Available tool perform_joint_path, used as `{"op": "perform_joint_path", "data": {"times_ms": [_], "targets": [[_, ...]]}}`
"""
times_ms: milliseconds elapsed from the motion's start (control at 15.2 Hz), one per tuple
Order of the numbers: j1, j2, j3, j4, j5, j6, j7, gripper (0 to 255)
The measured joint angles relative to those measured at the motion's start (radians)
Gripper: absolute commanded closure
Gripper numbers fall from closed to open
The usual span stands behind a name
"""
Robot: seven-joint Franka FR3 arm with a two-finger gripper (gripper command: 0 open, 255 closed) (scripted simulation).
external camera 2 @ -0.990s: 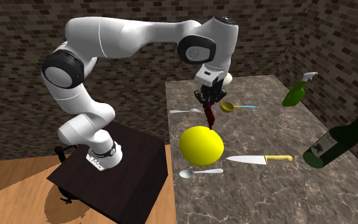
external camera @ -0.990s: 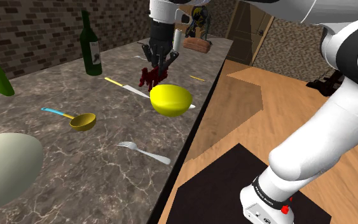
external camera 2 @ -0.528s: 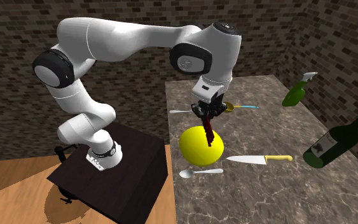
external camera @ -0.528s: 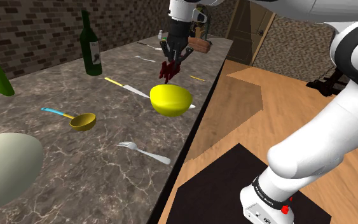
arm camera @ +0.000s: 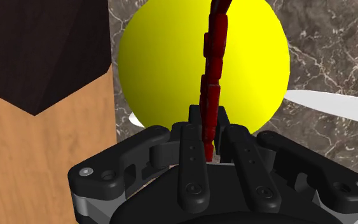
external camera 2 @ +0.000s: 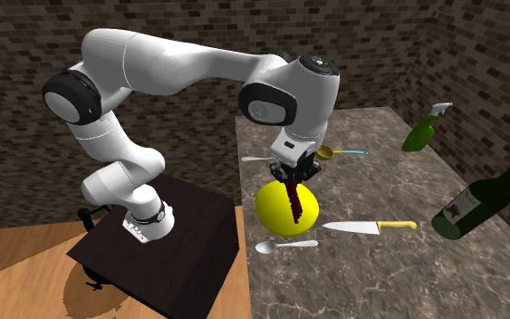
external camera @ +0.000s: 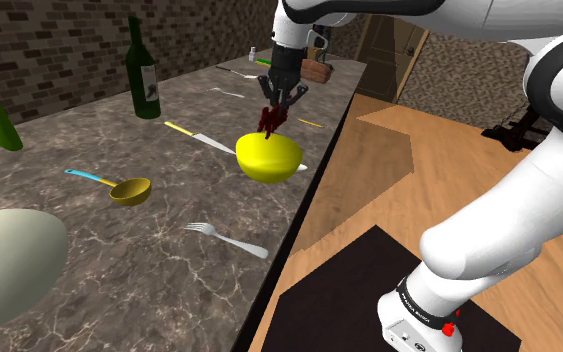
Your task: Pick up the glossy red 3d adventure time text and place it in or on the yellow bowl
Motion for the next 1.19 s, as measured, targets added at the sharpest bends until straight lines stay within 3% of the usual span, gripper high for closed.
{"op": "perform_joint_path", "data": {"times_ms": [594, 990, 1056, 1188], "targets": [[0.002, -0.002, 0.002, -0.125, 0.003, 0.124, -0.005, 255], [0.003, 0.001, 0.003, -0.131, 0.001, 0.133, -0.003, 255], [0.003, 0.001, 0.003, -0.132, 0.001, 0.133, -0.003, 0], [0.003, 0.001, 0.003, -0.132, 0.001, 0.133, -0.003, 0]]}}
